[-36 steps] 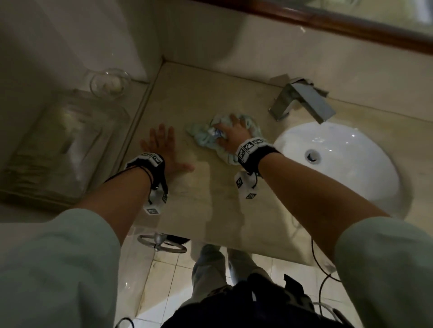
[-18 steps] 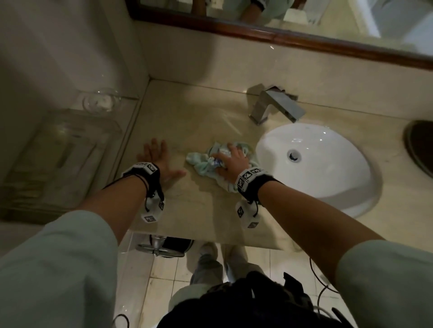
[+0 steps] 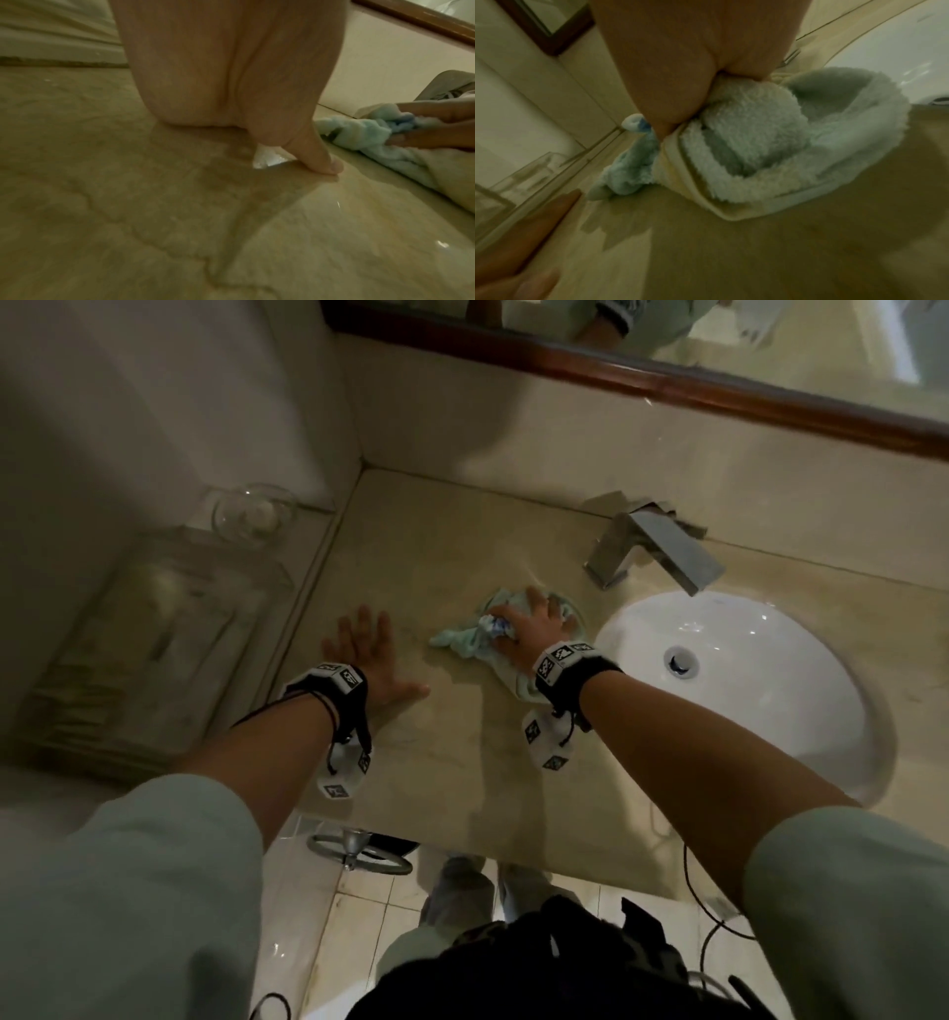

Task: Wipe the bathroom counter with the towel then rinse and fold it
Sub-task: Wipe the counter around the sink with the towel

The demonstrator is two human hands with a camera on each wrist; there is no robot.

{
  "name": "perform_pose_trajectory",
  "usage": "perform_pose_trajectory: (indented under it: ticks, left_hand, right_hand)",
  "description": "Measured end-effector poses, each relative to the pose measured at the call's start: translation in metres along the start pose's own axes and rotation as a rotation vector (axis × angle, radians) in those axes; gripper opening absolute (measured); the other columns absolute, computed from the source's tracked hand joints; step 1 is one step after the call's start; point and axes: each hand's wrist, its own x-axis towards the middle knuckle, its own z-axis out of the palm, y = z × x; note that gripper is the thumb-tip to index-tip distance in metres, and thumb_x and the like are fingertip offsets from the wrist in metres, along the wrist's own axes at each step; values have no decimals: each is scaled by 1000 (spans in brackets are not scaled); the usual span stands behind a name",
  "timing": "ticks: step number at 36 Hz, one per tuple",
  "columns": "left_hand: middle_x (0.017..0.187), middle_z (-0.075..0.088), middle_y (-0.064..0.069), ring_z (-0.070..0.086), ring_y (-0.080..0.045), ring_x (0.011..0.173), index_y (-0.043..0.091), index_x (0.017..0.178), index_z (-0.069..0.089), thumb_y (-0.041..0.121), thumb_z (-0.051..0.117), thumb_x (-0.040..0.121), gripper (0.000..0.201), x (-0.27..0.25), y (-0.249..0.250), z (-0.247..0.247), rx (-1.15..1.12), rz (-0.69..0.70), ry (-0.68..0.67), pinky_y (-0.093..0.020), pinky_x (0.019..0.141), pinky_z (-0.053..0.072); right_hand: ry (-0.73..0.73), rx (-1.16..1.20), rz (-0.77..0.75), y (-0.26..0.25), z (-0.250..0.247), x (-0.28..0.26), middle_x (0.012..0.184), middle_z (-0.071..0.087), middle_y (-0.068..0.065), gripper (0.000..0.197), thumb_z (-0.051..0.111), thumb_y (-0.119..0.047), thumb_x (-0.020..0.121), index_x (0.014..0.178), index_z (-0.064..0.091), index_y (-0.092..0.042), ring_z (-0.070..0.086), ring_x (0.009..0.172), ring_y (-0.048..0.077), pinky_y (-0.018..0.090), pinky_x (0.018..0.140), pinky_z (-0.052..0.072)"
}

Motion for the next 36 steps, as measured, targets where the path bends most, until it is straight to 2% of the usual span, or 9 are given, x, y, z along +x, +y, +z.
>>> perform_pose_trajectory:
  ticks: [8,15,20,24,28,30,32,34,36]
  left_hand:
    - [152,-35,-5,-30,-35,139,24,146,-26,77,59,67,128,3,1,7,-28,16,86,-57,111,-12]
    - [151,-37,-3,-30,-34,139,26,144,-29,80,57,63,130,8,-2,10,-2,-8,82,-59,110,-12]
    - [150,-39,-5,-31,-35,139,24,144,-30,78,58,65,130,5,0,4,-6,-9,46,-58,110,-13]
    - [149,-40,-5,-32,-35,138,24,144,-31,79,57,64,131,5,0,4,-10,6,45,-58,110,-14]
    - [150,-39,-5,-32,-33,139,24,145,-27,78,59,64,131,4,-3,5,-33,26,65,-57,111,-14]
    - [151,-37,-4,-32,-31,139,24,146,-26,76,63,64,131,4,-5,4,-78,51,68,-55,111,-15]
    - [153,-33,-2,-29,-28,141,24,147,-25,73,65,64,132,2,-8,4,-137,64,97,-52,113,-14]
    - [155,-28,0,-24,-25,143,24,148,-23,75,64,63,132,0,-12,5,-168,58,151,-50,114,-13]
    - [157,-24,0,-20,-25,145,24,148,-22,77,63,61,133,-3,-15,5,-167,44,194,-48,114,-12]
  right_hand:
    - [7,81,47,6,-23,52,160,-9,3,55,46,-56,91,142,29,-45,-12,145,39,59,116,1]
    - [86,104,166,-2,-44,83,160,-1,4,60,37,-65,90,145,20,-45,2,145,40,62,113,11]
    - [97,101,192,-9,-54,100,160,-1,6,57,36,-64,91,142,23,-45,2,143,45,65,110,15]
    - [61,22,194,-9,-56,106,160,-7,9,56,38,-51,96,146,13,-43,-1,144,46,64,110,17]
    - [87,23,195,-14,-57,100,160,-3,9,54,37,-50,97,146,15,-45,2,144,45,63,112,16]
    - [48,-85,160,-16,-61,89,160,1,10,56,35,-38,102,152,9,-36,12,144,41,57,114,19]
    - [20,-191,135,-20,-61,86,156,18,14,55,36,-29,103,153,14,-23,28,138,39,51,113,27]
    - [-11,-181,163,-30,-60,86,150,30,19,53,41,-35,99,149,29,-21,36,132,40,52,111,29]
    - [-18,-138,138,-44,-57,83,156,19,15,61,37,-55,94,149,25,-30,24,139,41,56,113,19]
